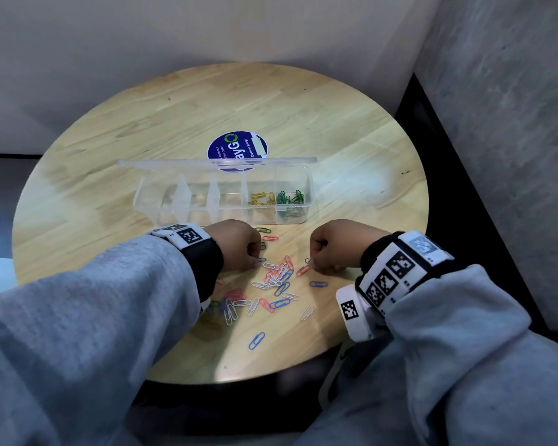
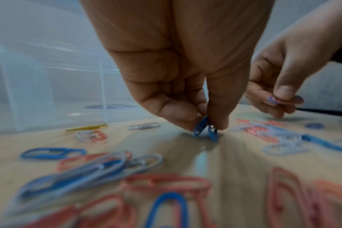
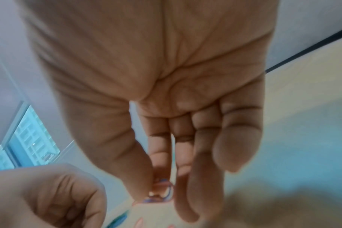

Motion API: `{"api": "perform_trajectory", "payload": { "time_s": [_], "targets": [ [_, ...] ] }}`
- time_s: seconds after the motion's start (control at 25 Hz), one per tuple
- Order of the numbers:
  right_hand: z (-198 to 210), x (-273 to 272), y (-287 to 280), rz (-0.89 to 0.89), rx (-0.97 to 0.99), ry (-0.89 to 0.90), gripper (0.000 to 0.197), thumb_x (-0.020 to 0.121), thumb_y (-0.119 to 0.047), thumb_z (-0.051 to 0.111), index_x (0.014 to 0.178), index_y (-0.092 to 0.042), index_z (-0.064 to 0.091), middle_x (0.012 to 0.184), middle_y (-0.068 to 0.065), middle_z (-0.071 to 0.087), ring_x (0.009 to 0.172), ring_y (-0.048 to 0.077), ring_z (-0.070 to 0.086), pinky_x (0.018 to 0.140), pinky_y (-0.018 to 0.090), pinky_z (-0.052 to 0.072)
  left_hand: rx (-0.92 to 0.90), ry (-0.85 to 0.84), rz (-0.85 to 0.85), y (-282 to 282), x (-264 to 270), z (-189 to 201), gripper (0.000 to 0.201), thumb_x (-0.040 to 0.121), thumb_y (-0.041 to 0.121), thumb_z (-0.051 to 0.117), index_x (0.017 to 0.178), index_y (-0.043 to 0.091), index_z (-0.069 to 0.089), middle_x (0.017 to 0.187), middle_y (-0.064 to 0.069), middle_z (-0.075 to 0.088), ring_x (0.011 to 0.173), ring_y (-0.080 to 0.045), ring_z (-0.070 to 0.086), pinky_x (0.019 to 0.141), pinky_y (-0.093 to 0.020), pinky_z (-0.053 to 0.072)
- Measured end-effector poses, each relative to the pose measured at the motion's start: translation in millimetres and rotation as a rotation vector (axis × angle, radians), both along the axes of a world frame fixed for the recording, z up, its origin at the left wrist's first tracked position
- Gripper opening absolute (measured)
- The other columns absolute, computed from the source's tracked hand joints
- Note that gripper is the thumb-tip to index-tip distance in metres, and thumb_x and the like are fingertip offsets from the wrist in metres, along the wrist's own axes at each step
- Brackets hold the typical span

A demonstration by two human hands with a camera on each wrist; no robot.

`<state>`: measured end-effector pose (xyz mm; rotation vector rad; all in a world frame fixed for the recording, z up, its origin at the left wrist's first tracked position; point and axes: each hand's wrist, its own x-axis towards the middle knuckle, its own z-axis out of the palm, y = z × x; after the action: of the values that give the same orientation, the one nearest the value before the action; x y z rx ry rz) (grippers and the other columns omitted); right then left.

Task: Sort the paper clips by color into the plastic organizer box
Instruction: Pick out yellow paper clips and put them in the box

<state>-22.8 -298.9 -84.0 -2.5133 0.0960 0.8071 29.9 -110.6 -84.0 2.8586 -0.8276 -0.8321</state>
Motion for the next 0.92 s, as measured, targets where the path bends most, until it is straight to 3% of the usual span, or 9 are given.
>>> {"api": "perform_trajectory", "payload": {
  "time_s": [0.04, 0.12, 0.24, 0.36, 0.52, 0.64, 0.72, 0.92],
  "targets": [
    [-0.3, 0.1, -1.8, -0.05, 0.065, 0.02, 0.013, 0.077, -0.009, 0.061, 0.066, -0.015, 0.057, 0.073, 0.008, 0.068, 0.063, 0.021, 0.056, 0.065, 0.031, 0.049, -0.063, 0.026, 0.049, 1.6, 0.2, 2.3, 0.002, 0.082, 0.022, 0.065, 0.082, 0.021, 0.063, 0.068, 0.012, 0.053, 0.072, -0.012, 0.05, 0.056, -0.021, 0.036],
    [-1.6, -0.3, -3.1, -0.144, 0.218, 0.076, 0.016, 0.079, -0.001, 0.055, 0.066, -0.011, 0.052, 0.076, 0.016, 0.068, 0.065, 0.026, 0.056, 0.065, 0.036, 0.049, -0.236, 0.141, 0.204, 5.5, 2.2, 6.1, 0.011, 0.08, 0.017, 0.067, 0.072, 0.02, 0.061, 0.063, 0.01, 0.06, 0.06, -0.007, 0.053, 0.059, -0.021, 0.042],
    [-3.1, 1.2, -3.8, -0.211, 0.398, 0.095, 0.019, 0.082, 0.008, 0.053, 0.072, -0.009, 0.05, 0.07, 0.018, 0.063, 0.06, 0.029, 0.055, 0.057, 0.032, 0.049, -0.497, 0.429, 0.477, 10.4, 1.0, 15.1, 0.015, 0.083, 0.008, 0.066, 0.07, 0.013, 0.06, 0.061, -0.001, 0.062, 0.051, -0.006, 0.056, 0.066, -0.024, 0.054],
    [-1.7, 2.8, -5.3, -0.236, 0.445, 0.092, 0.016, 0.086, 0.004, 0.057, 0.077, -0.01, 0.059, 0.064, 0.011, 0.06, 0.057, 0.021, 0.057, 0.054, 0.023, 0.052, -0.635, 0.623, 0.65, 11.6, -1.7, 23.8, 0.016, 0.087, 0.004, 0.061, 0.072, 0.011, 0.058, 0.054, 0.001, 0.062, 0.049, -0.006, 0.059, 0.059, -0.026, 0.058],
    [-4.0, 2.9, -4.0, -0.262, 0.397, 0.057, 0.018, 0.088, -0.002, 0.057, 0.071, -0.008, 0.06, 0.067, 0.011, 0.06, 0.058, 0.019, 0.058, 0.054, 0.025, 0.05, -0.777, 0.811, 0.818, 11.3, -5.5, 27.1, 0.019, 0.091, 0.006, 0.052, 0.074, 0.012, 0.054, 0.058, 0.0, 0.064, 0.048, -0.008, 0.063, 0.056, -0.027, 0.059],
    [-1.4, 6.0, -5.8, -0.292, 0.357, -0.029, 0.024, 0.088, -0.004, 0.056, 0.065, -0.011, 0.054, 0.067, 0.006, 0.061, 0.065, 0.018, 0.056, 0.059, 0.025, 0.048, -0.827, 0.846, 0.924, 10.4, -8.4, 27.2, 0.016, 0.092, 0.006, 0.047, 0.077, 0.008, 0.052, 0.067, -0.008, 0.065, 0.049, -0.013, 0.066, 0.052, -0.024, 0.058],
    [1.4, 6.8, -7.2, -0.301, 0.344, -0.05, 0.027, 0.087, -0.002, 0.055, 0.062, -0.012, 0.05, 0.074, 0.005, 0.062, 0.07, 0.018, 0.057, 0.064, 0.024, 0.05, -0.842, 0.83, 0.987, 9.9, -7.8, 27.2, 0.017, 0.09, 0.004, 0.042, 0.075, 0.006, 0.049, 0.057, -0.009, 0.065, 0.044, -0.013, 0.063, 0.045, -0.019, 0.055],
    [6.4, 1.0, -3.7, -0.355, 0.555, 0.088, 0.022, 0.087, 0.007, 0.042, 0.071, -0.007, 0.046, 0.07, 0.011, 0.06, 0.057, 0.017, 0.058, 0.049, 0.02, 0.053, -0.825, 0.796, 0.893, 6.3, -5.3, 29.0, 0.023, 0.083, 0.001, 0.034, 0.064, 0.013, 0.042, 0.048, -0.005, 0.053, 0.036, -0.011, 0.047, 0.033, -0.012, 0.033]
  ]
}}
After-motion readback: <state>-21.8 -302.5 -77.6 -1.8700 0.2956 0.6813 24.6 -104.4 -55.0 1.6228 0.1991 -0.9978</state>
